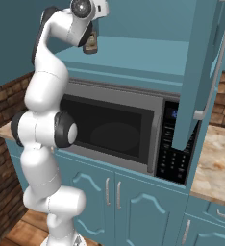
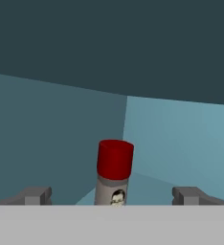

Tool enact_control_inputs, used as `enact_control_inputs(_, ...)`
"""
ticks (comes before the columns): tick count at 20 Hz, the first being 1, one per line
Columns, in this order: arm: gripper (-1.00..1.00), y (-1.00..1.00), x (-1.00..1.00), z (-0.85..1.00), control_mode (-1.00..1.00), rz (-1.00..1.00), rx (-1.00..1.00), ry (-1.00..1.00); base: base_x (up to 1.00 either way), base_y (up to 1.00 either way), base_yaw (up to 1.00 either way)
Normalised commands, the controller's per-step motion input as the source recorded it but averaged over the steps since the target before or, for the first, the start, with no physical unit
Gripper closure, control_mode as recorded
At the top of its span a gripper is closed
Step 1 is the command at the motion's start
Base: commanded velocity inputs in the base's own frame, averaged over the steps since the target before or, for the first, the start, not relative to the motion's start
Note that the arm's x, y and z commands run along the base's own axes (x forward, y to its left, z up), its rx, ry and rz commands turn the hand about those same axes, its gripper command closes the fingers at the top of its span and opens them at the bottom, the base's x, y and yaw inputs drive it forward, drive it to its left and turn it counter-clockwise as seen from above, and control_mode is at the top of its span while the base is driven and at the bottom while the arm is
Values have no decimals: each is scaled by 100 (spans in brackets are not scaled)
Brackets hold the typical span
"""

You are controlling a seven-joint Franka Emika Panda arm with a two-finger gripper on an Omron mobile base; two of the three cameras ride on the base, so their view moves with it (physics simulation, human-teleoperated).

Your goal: Get the candle and the liquor from the cabinet and move them to the dining counter.

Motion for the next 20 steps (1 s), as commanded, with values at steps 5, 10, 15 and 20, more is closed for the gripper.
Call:
enact_control_inputs(5,-100,0,14,-2,-100,4,0,0,0,0,0)
enact_control_inputs(10,-100,0,15,-2,-100,4,0,0,0,0,0)
enact_control_inputs(15,-100,0,14,-3,-100,4,0,0,0,0,0)
enact_control_inputs(20,100,0,8,-3,-100,4,0,0,0,0,0)
